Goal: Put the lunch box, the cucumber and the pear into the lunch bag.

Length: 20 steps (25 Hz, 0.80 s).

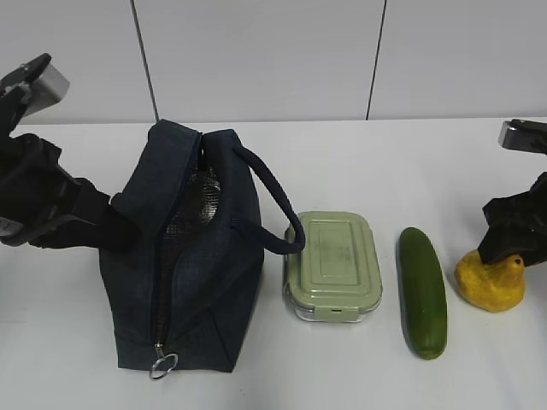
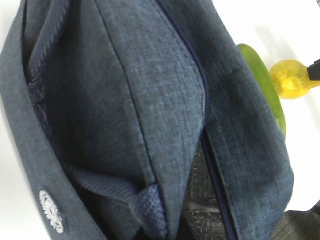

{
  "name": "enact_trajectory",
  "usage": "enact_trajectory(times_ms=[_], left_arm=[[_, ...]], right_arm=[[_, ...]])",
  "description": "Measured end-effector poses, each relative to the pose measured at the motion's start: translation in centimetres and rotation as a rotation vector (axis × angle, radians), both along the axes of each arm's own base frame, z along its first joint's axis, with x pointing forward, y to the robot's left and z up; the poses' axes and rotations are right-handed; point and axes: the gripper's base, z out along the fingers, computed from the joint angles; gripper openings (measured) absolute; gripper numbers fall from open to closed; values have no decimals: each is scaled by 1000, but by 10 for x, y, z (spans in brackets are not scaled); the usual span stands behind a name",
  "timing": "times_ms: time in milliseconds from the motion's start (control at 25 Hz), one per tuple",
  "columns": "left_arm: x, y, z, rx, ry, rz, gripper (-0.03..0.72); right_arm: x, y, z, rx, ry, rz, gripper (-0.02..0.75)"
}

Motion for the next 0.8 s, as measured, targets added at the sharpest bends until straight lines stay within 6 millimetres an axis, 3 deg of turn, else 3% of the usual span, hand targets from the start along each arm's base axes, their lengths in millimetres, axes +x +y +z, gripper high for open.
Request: enact_trajectory(times_ms=[680,800], left_arm=[[0,0,0,1,-2,-2,1],[0,0,0,2,-3,-2,1]], right_arm=[[3,0,-11,6,39,2,456],[3,0,-11,6,38,2,419]])
